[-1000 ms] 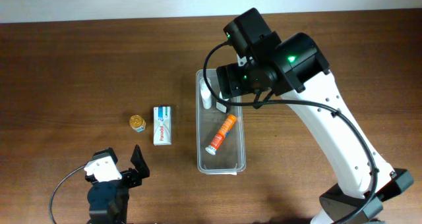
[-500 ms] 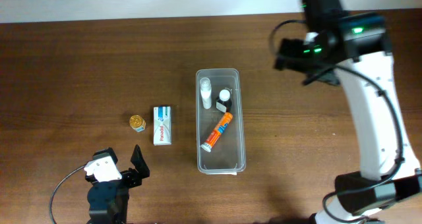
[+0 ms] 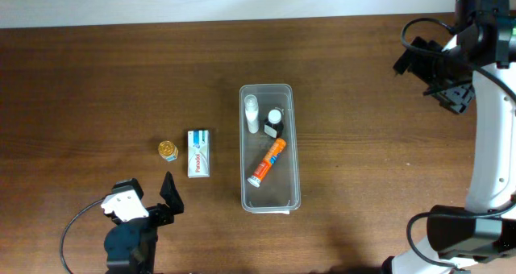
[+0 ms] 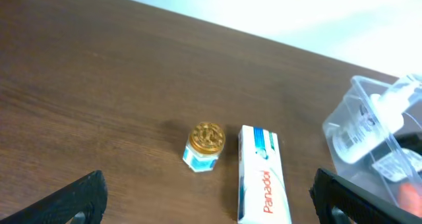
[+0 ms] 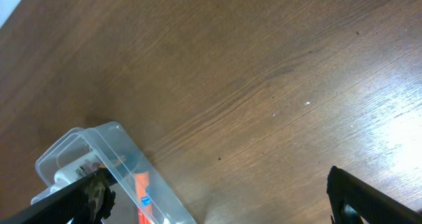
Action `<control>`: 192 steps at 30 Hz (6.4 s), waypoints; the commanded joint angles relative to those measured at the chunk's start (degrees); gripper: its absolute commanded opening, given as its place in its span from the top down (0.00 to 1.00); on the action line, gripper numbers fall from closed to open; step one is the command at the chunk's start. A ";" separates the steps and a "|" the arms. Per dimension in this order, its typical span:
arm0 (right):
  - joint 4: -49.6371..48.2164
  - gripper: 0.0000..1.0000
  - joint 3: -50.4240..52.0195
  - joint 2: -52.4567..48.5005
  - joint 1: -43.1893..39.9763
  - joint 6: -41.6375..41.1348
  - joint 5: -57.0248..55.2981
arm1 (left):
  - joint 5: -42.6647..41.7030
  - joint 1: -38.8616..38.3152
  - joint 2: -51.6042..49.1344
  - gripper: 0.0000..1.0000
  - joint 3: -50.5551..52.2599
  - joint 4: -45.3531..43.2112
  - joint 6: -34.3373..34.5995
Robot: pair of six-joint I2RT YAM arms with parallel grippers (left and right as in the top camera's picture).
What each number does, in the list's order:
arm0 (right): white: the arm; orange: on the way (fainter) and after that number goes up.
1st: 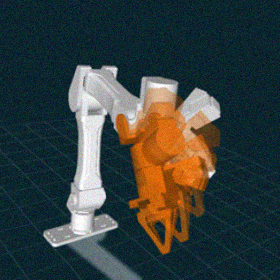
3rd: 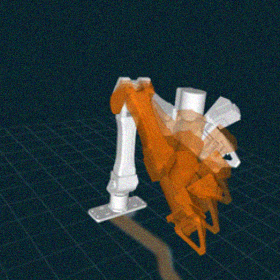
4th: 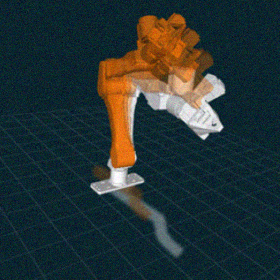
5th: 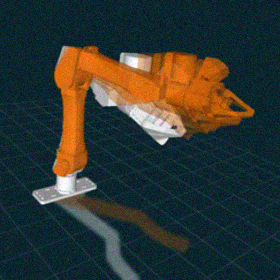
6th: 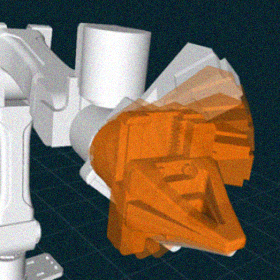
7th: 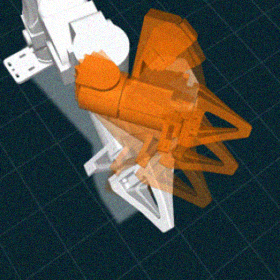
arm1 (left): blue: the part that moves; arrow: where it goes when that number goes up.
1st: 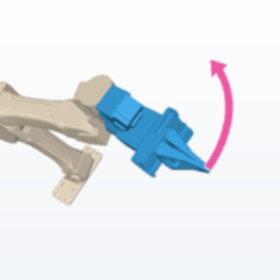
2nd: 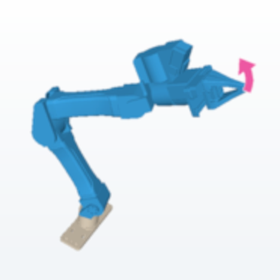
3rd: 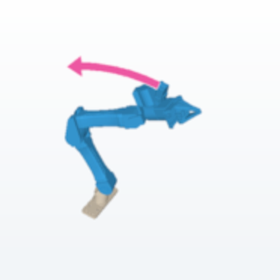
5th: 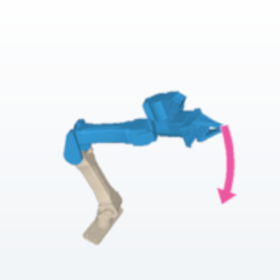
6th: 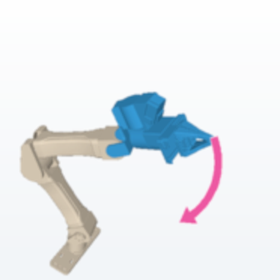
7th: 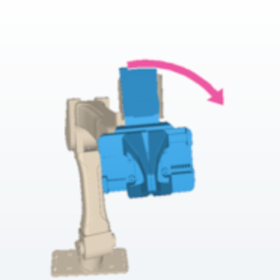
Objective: Pack container
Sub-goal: 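Withdraw the right arm to the upper right, then reach the left gripper to the gold-lidded jar and grasp it, then carry the jar over the container with the left gripper, then release the jar in the container and reach for the Panadol box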
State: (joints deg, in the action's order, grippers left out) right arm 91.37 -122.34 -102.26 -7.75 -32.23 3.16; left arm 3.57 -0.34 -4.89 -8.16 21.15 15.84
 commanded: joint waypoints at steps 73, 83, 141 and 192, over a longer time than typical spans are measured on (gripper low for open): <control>0.15 0.02 0.20 1.62 -0.15 -0.44 0.94 | -3.63 0.24 -93.37 0.74 -60.87 24.28 -20.65; 0.15 0.02 0.20 1.62 -0.15 -0.44 0.94 | -12.87 -4.76 -88.00 0.75 -81.00 41.86 -17.53; 0.15 0.02 0.20 1.62 -0.15 -0.44 0.94 | -1.68 -33.16 -113.26 0.54 -82.36 31.65 -6.03; 0.15 0.02 0.20 1.62 -0.15 -0.44 0.94 | -8.28 -9.97 -107.58 0.19 -65.37 32.63 -9.03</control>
State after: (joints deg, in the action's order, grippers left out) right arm 91.53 -122.34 -102.17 -7.75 -32.60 4.03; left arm -5.37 -10.02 -108.62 -75.11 54.72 7.81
